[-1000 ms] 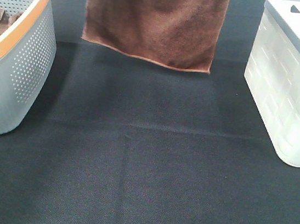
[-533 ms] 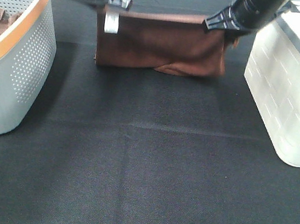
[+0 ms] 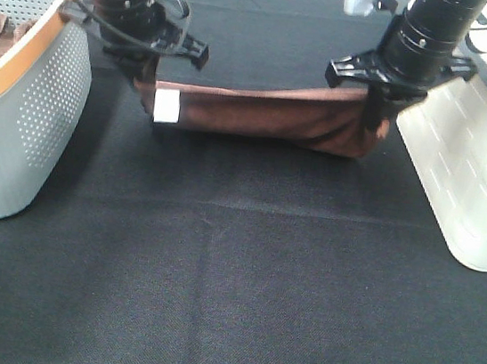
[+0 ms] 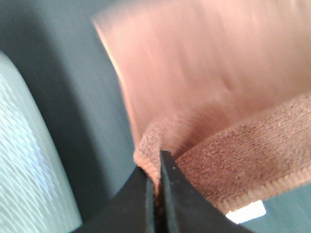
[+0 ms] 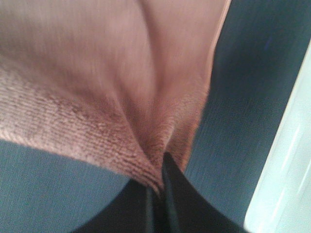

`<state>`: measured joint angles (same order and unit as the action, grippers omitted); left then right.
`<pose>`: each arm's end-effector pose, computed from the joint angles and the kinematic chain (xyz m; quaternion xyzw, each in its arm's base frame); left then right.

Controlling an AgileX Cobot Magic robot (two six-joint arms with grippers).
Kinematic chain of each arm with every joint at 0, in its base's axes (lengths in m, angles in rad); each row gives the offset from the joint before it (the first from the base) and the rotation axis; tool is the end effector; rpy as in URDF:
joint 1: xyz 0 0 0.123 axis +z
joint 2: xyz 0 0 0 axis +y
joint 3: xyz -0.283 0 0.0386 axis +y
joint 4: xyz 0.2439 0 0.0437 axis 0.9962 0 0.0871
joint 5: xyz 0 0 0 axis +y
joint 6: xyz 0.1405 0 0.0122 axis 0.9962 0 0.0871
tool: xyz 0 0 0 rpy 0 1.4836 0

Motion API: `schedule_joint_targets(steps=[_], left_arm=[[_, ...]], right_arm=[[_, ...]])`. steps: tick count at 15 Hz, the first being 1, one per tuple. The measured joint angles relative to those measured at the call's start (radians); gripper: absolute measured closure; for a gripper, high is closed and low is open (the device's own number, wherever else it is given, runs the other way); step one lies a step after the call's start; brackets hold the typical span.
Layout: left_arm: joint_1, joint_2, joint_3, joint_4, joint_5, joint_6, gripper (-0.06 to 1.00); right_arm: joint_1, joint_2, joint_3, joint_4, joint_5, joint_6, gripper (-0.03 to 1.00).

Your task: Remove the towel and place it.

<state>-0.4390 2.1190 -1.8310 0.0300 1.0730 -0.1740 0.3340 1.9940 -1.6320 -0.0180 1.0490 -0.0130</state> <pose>0.4251 -0.1955 0.1822 0.1357 0.9795 -0.0312 0.1453 0.4064 0.1387 0.1829 -0.1747 0.9768 0.0115 0.1229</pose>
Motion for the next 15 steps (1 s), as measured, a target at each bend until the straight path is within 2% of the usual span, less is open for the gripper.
schedule_joint_targets(steps=[1, 3, 5, 9, 10, 15], left_arm=[[-0.001, 0.009, 0.000, -0.030, 0.076, 0.000, 0.94], [-0.017, 0.019, 0.000, -0.015, 0.123, 0.005, 0.94], [-0.059, 0.019, 0.006, 0.021, 0.132, 0.011, 0.94], [-0.109, 0.018, 0.085, 0.021, 0.133, 0.012, 0.94], [-0.120, 0.011, 0.166, 0.020, 0.134, 0.010, 0.94], [-0.124, -0.005, 0.342, -0.017, 0.130, 0.003, 0.94]], right_arm=[[0.000, 0.000, 0.000, 0.018, 0.036, 0.000, 0.97], [0.001, 0.000, -0.001, 0.055, 0.089, -0.020, 0.97], [0.001, 0.000, 0.007, 0.119, 0.126, -0.059, 0.97], [0.001, 0.000, 0.031, 0.145, 0.161, -0.073, 0.97], [0.001, 0.000, 0.042, 0.156, 0.164, -0.075, 0.97], [0.007, 0.000, 0.199, 0.232, 0.164, -0.077, 0.97]])
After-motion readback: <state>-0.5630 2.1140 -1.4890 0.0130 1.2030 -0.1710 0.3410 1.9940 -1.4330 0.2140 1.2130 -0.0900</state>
